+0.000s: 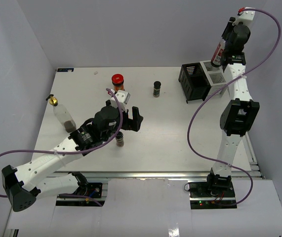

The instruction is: Organize the condiment bottles

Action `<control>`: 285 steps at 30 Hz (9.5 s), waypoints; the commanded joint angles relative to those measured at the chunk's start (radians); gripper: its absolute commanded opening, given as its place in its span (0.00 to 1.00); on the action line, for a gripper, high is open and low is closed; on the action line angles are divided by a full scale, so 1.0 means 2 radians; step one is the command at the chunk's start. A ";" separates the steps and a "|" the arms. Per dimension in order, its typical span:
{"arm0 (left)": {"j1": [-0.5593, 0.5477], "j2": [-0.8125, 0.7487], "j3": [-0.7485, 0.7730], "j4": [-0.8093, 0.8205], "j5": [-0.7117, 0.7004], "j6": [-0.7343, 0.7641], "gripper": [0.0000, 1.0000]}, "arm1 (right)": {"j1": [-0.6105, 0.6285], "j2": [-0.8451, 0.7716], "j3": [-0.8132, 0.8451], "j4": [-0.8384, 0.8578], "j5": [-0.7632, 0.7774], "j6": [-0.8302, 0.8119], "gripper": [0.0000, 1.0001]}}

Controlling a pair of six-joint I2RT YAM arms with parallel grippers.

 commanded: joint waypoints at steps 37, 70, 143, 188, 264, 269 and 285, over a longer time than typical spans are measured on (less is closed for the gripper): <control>0.002 -0.051 -0.042 0.029 -0.041 -0.012 0.98 | 0.001 -0.007 -0.152 0.166 -0.037 0.004 0.86; 0.150 -0.095 0.050 -0.309 -0.092 -0.176 0.97 | 0.273 -0.337 -0.473 -0.213 -0.203 0.058 0.90; 0.149 -0.190 -0.147 -0.137 0.123 -0.104 0.97 | 0.260 0.052 -0.086 -0.296 -0.049 -0.014 0.44; 0.149 -0.186 -0.148 -0.135 0.127 -0.104 0.97 | 0.110 -0.156 -0.147 -0.337 0.022 -0.044 0.08; 0.149 -0.183 -0.146 -0.137 0.118 -0.108 0.97 | 0.169 -0.131 -0.263 -0.303 -0.088 -0.003 0.52; 0.149 -0.183 -0.146 -0.137 0.119 -0.107 0.98 | 0.168 -0.101 -0.260 -0.308 -0.029 -0.017 0.52; 0.149 -0.173 -0.145 -0.137 0.121 -0.105 0.98 | 0.154 -0.099 -0.248 -0.306 -0.065 -0.035 0.53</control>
